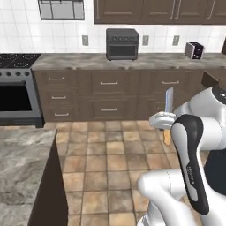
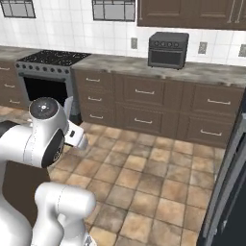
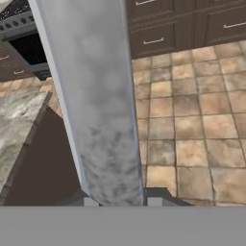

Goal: Pick up the metallic utensils from the counter and place them in the open drawer. Make sure not to pick up any wooden utensils.

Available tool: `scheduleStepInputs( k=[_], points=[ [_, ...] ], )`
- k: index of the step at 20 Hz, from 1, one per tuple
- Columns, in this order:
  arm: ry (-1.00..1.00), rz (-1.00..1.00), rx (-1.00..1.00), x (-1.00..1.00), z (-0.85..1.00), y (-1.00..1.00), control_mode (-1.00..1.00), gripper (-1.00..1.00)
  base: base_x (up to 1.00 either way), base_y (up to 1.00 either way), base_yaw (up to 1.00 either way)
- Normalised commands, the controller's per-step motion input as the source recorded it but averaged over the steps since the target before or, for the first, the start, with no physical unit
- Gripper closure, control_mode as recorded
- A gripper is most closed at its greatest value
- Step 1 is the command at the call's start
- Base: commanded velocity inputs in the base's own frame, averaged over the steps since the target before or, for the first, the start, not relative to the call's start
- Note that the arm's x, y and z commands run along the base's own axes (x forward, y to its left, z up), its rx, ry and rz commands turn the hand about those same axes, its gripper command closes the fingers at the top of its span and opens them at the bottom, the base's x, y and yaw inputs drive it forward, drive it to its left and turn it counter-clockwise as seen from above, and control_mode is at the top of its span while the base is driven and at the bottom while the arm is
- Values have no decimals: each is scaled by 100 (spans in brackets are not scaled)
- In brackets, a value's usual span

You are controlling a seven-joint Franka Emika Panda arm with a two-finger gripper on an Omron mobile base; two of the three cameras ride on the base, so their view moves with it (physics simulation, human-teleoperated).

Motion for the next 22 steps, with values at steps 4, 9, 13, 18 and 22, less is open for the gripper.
scheduleStepInputs(
  k=[4, 9, 13, 18, 22],
  points=[
    [0, 0, 0, 0, 0, 0, 100, 100, 100, -26, 0],
    [0, 0, 0, 0, 0, 0, 100, 100, 100, -33, 0],
    [0, 0, 0, 0, 0, 0, 100, 100, 100, -49, 0],
    [0, 0, 0, 0, 0, 0, 100, 100, 100, -54, -3],
    [0, 0, 0, 0, 0, 0, 100, 100, 100, -65, -16]
  ],
)
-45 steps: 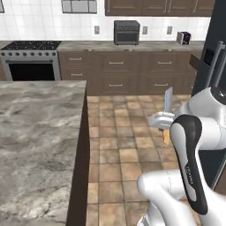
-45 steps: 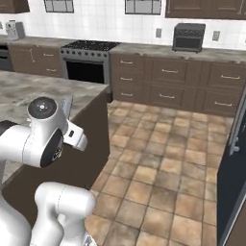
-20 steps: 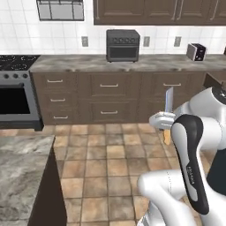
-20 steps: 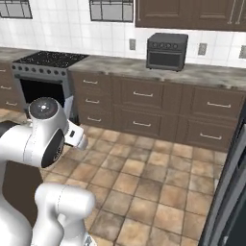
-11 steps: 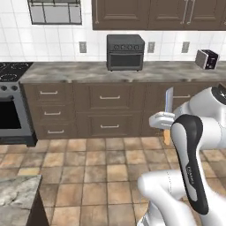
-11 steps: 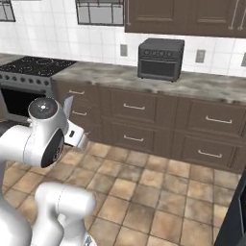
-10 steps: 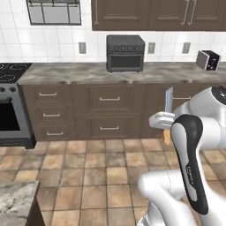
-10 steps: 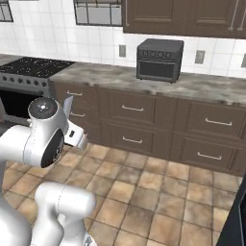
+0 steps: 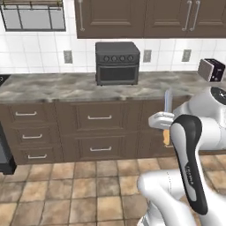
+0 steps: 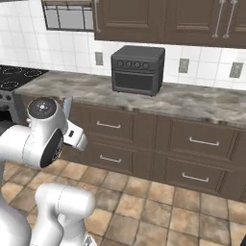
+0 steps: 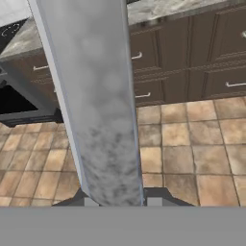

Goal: Pick up the metallic utensils from the counter and place them in the open drawer. Make sure not to pick up any wooden utensils.

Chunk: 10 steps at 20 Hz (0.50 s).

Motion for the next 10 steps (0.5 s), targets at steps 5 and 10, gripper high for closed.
scheduleStepInputs(
  k=[5, 10],
  points=[
    [0, 0, 0, 0, 0, 0, 100, 100, 100, -59, -29],
    [0, 0, 0, 0, 0, 0, 100, 100, 100, -25, -43]
  ],
)
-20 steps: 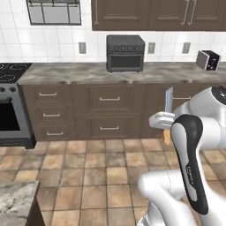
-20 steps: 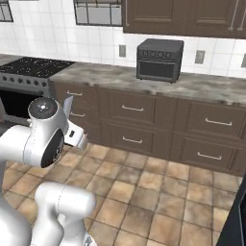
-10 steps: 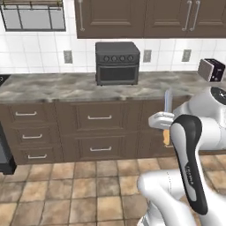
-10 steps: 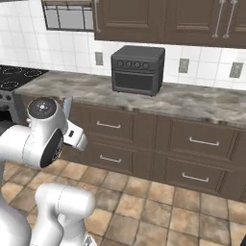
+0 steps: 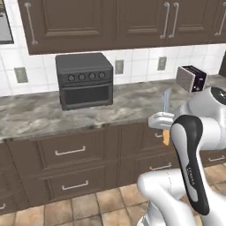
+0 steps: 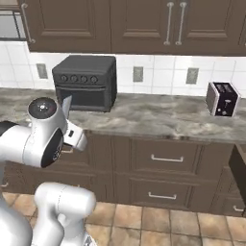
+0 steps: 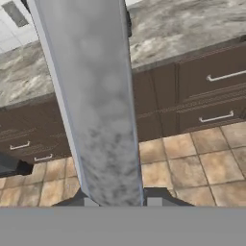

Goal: Pick up the metallic utensils from the counter and place them in the open drawer. Make sure not to pick up any wooden utensils.

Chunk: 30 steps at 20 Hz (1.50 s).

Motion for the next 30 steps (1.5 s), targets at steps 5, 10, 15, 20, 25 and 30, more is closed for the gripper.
scheduleStepInputs(
  k=[5, 10, 15, 20, 25, 30],
  points=[
    [0, 0, 0, 0, 0, 0, 100, 100, 93, -12, -54],
    [0, 0, 0, 0, 0, 0, 100, 100, 76, 0, -63],
    [0, 0, 0, 0, 0, 0, 100, 100, 52, -3, -69],
    [0, 0, 0, 0, 0, 0, 100, 100, 40, -23, -67],
    [0, 0, 0, 0, 0, 0, 100, 100, 17, -48, -58],
    [0, 0, 0, 0, 0, 0, 100, 100, 31, -16, -43]
  ],
)
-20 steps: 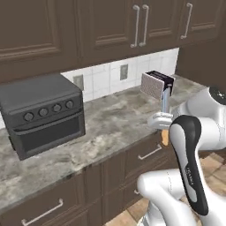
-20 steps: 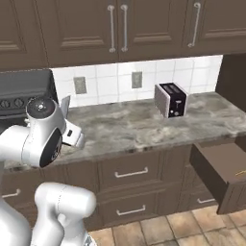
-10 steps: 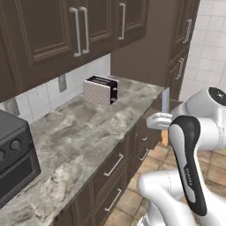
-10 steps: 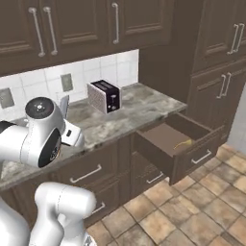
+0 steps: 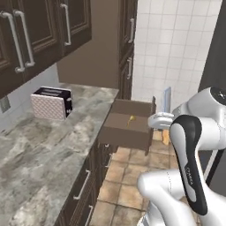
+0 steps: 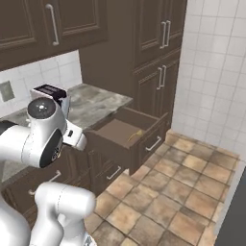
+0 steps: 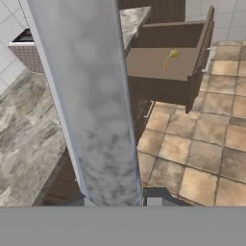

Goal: Pick up the metallic utensils from the counter and place them in the open drawer. Make sure not to pick up any wooden utensils.

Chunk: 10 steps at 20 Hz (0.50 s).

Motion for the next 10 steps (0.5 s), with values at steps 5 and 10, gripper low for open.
scheduleStepInputs(
  k=[5, 10],
  points=[
    [0, 0, 0, 0, 0, 0, 100, 100, 55, 22, -16],
    [0, 0, 0, 0, 0, 0, 100, 100, 76, 4, -7]
  ],
)
